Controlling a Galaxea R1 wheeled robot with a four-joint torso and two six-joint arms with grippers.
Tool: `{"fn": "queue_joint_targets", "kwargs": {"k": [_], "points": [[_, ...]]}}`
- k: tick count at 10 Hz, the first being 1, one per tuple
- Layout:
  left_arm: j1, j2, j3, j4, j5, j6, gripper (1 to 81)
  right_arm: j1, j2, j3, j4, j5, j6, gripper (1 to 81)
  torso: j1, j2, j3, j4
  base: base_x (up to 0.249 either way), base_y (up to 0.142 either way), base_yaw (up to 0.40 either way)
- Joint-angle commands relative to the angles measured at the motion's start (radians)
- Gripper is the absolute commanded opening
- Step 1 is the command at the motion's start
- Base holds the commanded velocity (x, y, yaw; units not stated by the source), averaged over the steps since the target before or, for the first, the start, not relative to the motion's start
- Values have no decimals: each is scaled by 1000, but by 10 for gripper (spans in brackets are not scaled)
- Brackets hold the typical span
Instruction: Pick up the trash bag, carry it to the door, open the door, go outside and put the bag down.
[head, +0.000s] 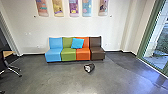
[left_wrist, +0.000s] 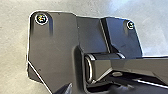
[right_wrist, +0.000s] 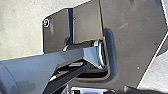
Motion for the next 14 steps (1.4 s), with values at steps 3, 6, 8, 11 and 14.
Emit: {"fn": "queue_joint_targets", "kwargs": {"k": [3,6,8,11,14], "points": [[-33,-1,7,11,53,5,811,25,1,8,-16,-68,-11,811,0,0,0,0,176,-64,0],[-33,-1,5,11,53,5,811,25,1,8,-16,-68,-11,811,0,0,0,0,176,-64,0],[-33,-1,5,11,53,5,811,25,1,8,-16,-68,-11,811,0,0,0,0,175,-31,0],[-33,-3,5,9,53,5,811,25,1,8,-16,-68,-11,811,0,0,0,0,169,0,0],[-33,-4,7,9,53,5,811,27,1,8,-16,-68,-11,811,0,0,0,0,169,0,0]]}}
